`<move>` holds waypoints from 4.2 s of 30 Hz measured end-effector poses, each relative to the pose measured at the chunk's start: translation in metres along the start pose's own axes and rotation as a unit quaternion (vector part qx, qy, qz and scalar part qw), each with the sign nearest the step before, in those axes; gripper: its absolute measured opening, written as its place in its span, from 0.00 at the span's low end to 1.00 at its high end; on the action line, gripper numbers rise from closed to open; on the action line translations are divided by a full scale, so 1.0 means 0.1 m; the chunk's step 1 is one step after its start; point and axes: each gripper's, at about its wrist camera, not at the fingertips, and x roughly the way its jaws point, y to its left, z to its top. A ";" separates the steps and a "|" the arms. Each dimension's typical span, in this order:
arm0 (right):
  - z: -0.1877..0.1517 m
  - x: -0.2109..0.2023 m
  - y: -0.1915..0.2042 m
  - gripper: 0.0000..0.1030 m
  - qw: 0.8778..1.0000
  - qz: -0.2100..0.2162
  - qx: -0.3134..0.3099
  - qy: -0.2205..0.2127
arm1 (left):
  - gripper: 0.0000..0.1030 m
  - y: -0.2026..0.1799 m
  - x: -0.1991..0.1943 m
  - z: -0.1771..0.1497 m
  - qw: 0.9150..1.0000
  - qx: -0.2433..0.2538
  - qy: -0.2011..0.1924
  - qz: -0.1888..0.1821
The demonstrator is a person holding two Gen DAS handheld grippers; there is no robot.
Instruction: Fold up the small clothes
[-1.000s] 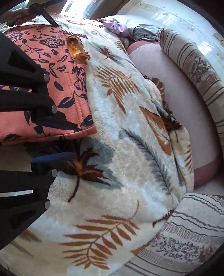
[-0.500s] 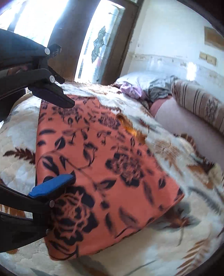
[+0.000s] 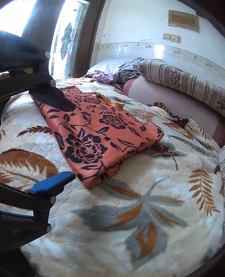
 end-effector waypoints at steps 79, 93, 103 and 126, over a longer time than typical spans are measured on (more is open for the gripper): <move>-0.14 1.14 0.72 0.73 0.982 0.003 -0.168 0.090 | 0.36 0.40 0.25 -0.33 0.993 -0.087 0.080 0.014; -0.12 1.10 0.61 0.73 0.983 0.050 -0.157 0.086 | 0.83 0.38 0.71 0.99 0.996 -0.086 0.035 0.003; -0.14 1.12 0.60 0.73 0.982 0.051 -0.164 0.084 | 0.19 0.97 1.35 1.28 0.968 -0.194 0.091 0.128; -0.03 0.85 0.32 0.73 0.991 0.090 -0.095 0.037 | 0.71 0.18 0.16 -0.10 0.989 -0.047 0.068 0.125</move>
